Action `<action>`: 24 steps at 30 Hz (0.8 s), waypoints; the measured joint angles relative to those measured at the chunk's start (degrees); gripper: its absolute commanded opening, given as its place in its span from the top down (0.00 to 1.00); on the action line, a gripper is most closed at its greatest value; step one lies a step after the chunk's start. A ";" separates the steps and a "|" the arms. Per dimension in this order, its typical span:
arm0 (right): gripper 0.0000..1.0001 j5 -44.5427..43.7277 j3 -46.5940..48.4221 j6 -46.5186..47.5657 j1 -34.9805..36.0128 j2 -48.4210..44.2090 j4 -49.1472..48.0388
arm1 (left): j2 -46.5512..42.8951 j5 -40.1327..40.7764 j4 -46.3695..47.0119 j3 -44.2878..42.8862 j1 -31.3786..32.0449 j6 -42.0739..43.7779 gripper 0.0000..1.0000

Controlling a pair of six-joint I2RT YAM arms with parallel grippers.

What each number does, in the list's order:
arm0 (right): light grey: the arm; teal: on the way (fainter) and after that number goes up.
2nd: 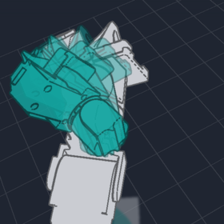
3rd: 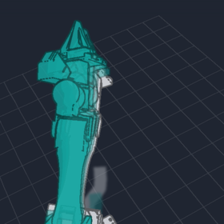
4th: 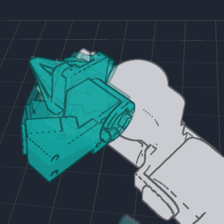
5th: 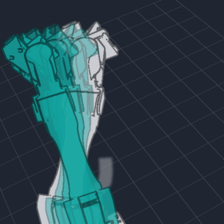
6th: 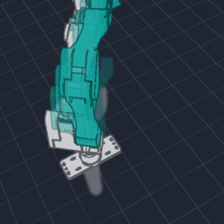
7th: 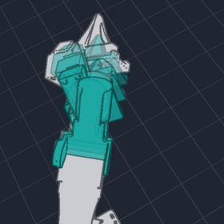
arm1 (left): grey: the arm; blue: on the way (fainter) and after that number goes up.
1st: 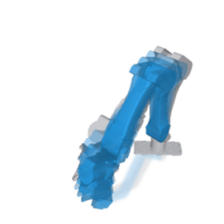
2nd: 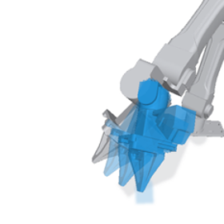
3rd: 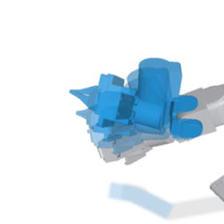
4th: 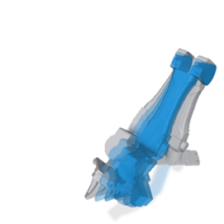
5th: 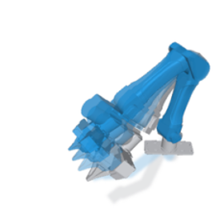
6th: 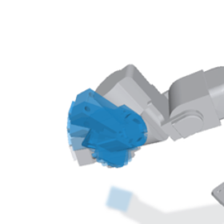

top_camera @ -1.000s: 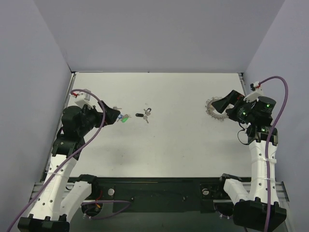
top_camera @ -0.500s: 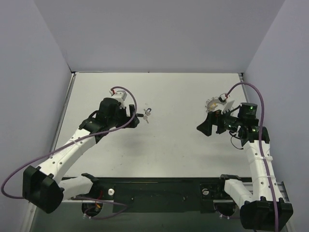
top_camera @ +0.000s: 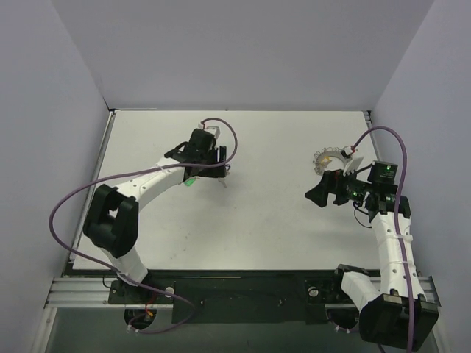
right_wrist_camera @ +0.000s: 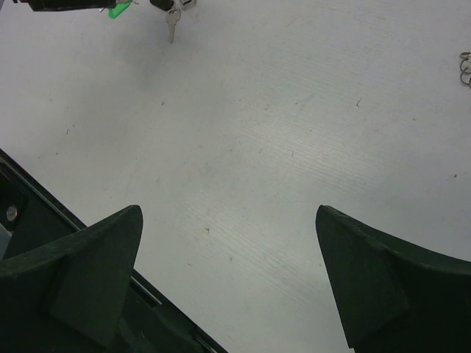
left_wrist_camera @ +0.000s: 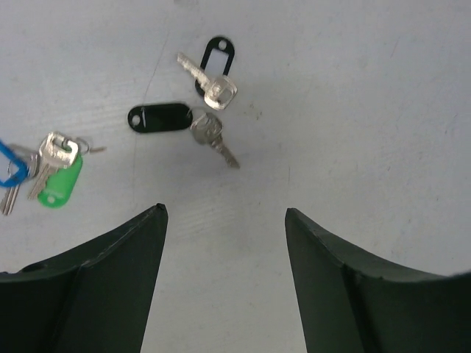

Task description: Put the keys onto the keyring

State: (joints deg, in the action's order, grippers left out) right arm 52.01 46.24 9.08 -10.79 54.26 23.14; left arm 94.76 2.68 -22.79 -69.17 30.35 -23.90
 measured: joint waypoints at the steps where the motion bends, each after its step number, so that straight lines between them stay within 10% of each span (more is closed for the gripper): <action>1: 0.03 0.07 0.00 0.00 -0.07 0.26 -0.02 | 2.21 -0.22 -0.28 -2.71 0.09 0.52 0.30; 14: 0.03 1.46 0.00 0.17 -1.27 2.56 -0.13 | 22.43 0.28 -6.60 -23.85 0.11 -1.29 0.55; 24: 0.03 1.66 0.00 0.20 -1.57 3.67 -0.13 | 27.12 4.87 -11.34 -29.55 0.63 -7.76 0.57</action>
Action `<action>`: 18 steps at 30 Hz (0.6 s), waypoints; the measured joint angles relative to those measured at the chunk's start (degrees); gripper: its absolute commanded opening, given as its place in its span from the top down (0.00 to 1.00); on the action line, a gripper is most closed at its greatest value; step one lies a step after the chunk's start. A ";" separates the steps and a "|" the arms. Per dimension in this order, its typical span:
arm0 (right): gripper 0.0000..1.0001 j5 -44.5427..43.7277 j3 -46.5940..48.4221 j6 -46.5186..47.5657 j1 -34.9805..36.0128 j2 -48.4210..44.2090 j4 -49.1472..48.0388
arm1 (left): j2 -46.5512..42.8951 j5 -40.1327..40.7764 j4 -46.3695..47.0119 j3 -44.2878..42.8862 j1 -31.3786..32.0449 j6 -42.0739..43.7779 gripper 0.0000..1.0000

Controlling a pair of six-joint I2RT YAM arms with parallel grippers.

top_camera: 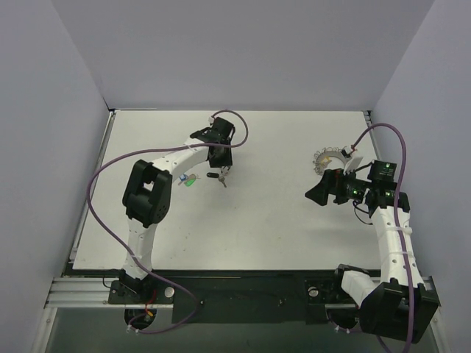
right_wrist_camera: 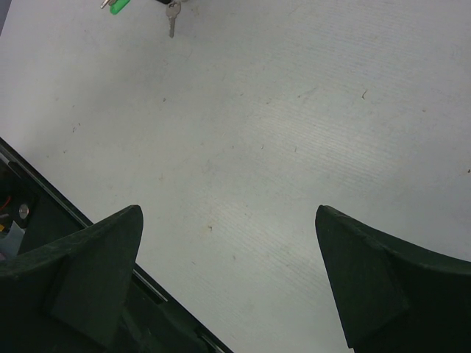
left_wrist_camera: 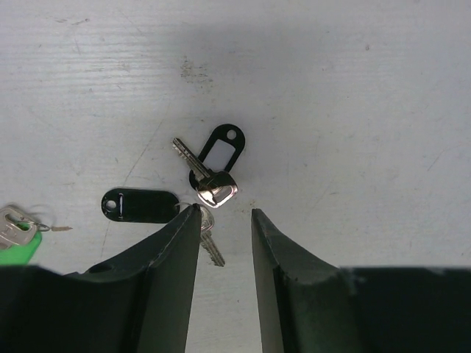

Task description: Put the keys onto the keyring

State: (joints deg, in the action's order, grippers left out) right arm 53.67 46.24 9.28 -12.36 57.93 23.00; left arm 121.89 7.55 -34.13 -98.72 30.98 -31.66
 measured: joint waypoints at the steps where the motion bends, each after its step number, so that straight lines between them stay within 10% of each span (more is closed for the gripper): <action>1: 0.03 0.07 0.00 0.00 0.00 0.07 0.02 | 0.00 0.46 -0.33 0.00 0.07 -0.46 0.57; 12: 0.04 0.39 0.00 0.07 0.00 0.11 0.02 | 0.46 4.76 -1.99 -0.22 0.81 -3.69 0.56; 18: 0.06 -0.50 0.02 1.73 0.76 0.83 0.42 | -1.84 5.51 0.42 2.84 0.72 -2.75 0.39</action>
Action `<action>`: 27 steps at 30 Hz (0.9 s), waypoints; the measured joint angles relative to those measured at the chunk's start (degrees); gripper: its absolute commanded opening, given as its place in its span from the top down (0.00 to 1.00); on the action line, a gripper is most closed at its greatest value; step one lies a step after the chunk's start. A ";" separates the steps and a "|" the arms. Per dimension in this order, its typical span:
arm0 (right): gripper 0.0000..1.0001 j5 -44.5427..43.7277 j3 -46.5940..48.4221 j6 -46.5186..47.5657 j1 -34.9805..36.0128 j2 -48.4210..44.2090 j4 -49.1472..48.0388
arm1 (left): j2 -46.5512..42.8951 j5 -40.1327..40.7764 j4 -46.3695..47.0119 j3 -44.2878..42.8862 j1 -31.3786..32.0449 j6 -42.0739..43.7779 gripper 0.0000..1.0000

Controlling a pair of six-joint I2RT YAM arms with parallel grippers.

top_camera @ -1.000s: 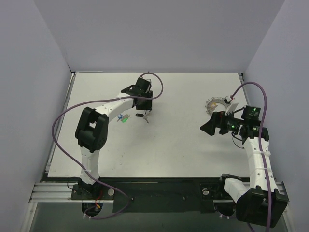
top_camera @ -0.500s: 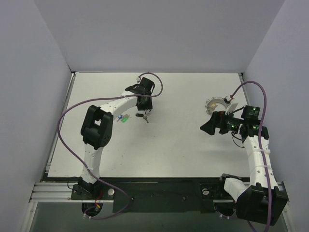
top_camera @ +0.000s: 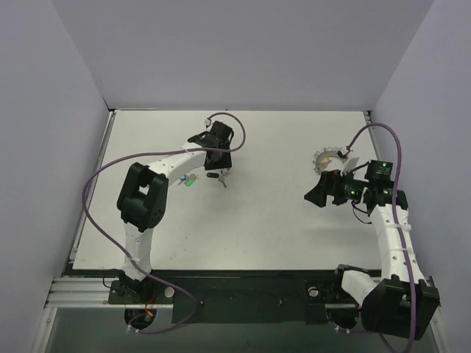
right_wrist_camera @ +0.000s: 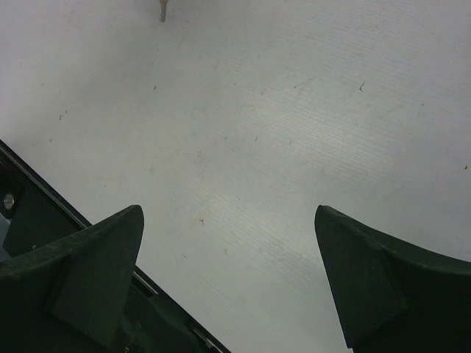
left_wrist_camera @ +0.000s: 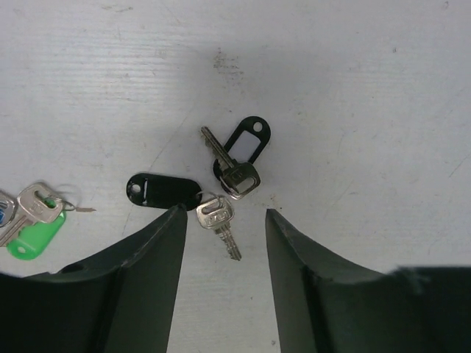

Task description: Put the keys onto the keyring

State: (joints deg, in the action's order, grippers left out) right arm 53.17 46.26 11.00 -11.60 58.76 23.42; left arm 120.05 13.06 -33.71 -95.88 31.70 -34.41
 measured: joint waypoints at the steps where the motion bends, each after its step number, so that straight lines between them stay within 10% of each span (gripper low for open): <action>1: 0.07 -0.61 0.02 0.52 0.48 0.31 0.42 | -1.53 0.07 1.01 1.97 -0.04 0.57 0.34; 12: 0.21 -17.86 19.87 5.42 26.14 19.67 10.38 | -38.66 -7.85 16.35 27.91 -10.60 4.96 0.15; 27: 0.53 -32.52 61.64 -14.08 47.84 63.45 9.49 | -72.78 -8.83 17.46 52.87 -19.41 16.44 0.04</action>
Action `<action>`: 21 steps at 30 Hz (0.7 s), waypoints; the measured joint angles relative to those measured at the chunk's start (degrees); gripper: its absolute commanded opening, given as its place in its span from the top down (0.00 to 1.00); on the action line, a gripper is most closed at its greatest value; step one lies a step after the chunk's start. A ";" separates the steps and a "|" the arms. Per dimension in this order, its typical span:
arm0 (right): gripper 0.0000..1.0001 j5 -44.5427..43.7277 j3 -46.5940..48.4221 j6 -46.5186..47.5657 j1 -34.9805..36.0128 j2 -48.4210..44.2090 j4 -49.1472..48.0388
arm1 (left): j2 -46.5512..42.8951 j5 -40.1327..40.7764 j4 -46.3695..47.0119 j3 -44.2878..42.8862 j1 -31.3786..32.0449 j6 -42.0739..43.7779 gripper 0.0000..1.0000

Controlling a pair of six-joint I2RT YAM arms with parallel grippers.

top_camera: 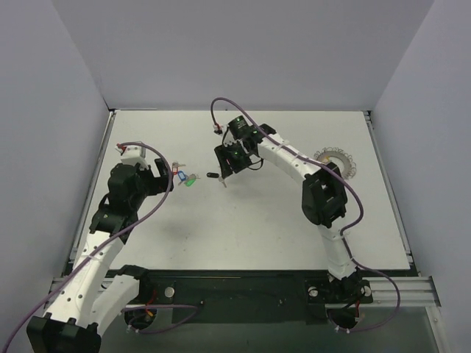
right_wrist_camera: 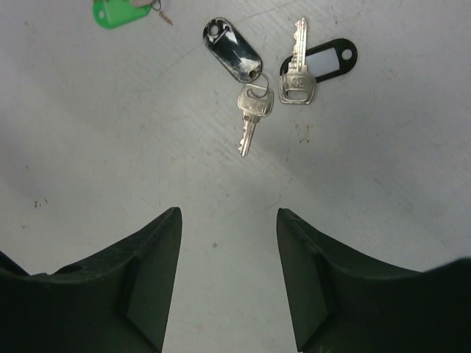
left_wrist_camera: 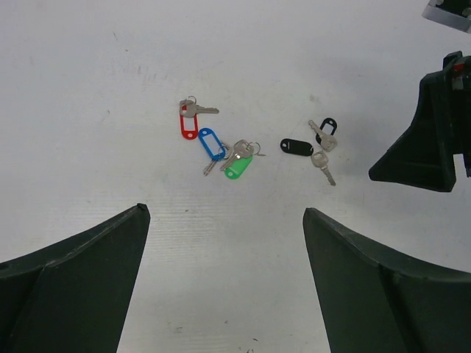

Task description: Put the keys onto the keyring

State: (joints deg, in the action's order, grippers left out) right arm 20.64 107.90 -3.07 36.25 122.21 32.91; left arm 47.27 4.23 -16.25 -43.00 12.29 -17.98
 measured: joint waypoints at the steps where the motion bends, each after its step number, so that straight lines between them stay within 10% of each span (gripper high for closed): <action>1: 0.54 -0.50 1.88 -1.09 0.26 2.19 -0.17 | -0.31 0.50 -0.04 0.68 0.02 0.68 0.04; 21: 0.75 -7.96 15.93 -10.84 1.73 15.43 -0.50 | 0.42 1.27 0.22 1.09 0.04 3.26 0.05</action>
State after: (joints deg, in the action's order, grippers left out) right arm 12.69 123.83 -13.91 37.98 137.64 32.40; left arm 47.68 5.50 -16.03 -41.91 12.34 -14.72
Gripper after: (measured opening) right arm 0.269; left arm 0.956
